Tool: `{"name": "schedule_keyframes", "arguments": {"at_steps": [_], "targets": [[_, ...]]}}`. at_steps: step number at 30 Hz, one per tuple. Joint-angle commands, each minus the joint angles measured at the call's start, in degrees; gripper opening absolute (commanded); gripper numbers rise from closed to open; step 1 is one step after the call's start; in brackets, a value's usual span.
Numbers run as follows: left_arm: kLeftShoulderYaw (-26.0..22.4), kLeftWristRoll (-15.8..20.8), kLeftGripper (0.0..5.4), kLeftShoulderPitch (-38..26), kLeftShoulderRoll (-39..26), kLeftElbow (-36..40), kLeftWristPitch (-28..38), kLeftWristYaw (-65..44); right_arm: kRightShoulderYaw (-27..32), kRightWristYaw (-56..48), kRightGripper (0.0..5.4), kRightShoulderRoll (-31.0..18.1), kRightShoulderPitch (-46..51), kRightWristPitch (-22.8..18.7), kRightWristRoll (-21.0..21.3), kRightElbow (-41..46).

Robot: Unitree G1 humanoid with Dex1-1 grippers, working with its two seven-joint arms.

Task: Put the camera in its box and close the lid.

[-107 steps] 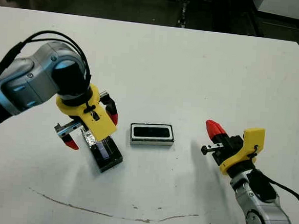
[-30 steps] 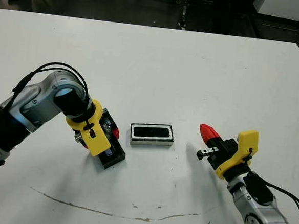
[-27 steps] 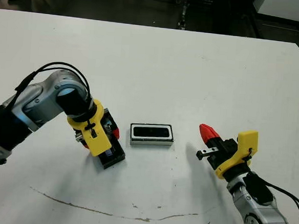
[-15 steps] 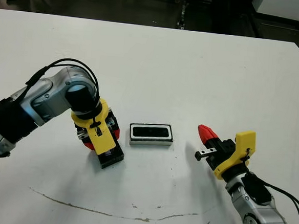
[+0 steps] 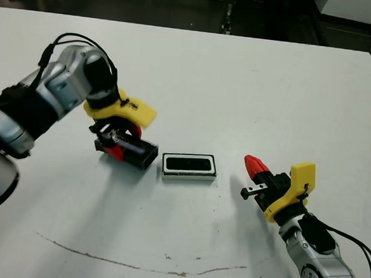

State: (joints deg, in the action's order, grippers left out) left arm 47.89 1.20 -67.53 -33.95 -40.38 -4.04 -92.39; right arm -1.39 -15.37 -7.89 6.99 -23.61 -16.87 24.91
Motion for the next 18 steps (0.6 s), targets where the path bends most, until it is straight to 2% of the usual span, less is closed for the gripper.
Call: {"name": "schedule_keyframes", "arguments": {"at_steps": [1,4,7,9,13,18], "targets": [[-4.19,0.57,3.1,-0.71,1.66,-2.79,-3.95,-0.1,0.31,0.21,0.0,-0.63,-0.08,-0.2,0.21,-0.34],[-7.61,-1.01,3.1,-0.16,2.85,-2.67,-10.0,0.67,0.29,0.33,0.0,-0.58,-0.08,-0.38,0.17,-0.25],[-9.45,-2.53,3.1,0.17,3.39,0.21,-19.28,1.22,0.19,0.39,0.0,-0.52,-0.08,-0.53,0.13,-0.2],[-10.58,-3.08,3.1,0.89,3.39,2.58,-23.03,1.33,0.13,0.58,0.0,-0.42,-0.07,-0.69,0.17,-0.14],[-12.88,-3.41,3.1,3.78,2.48,10.25,-29.32,3.74,-0.06,0.72,0.0,-0.42,0.06,-0.6,0.24,0.0],[-15.23,-2.93,3.1,7.92,0.73,22.5,-41.83,7.63,-0.16,0.68,0.0,-0.49,0.14,-0.38,0.28,-0.15]]}}
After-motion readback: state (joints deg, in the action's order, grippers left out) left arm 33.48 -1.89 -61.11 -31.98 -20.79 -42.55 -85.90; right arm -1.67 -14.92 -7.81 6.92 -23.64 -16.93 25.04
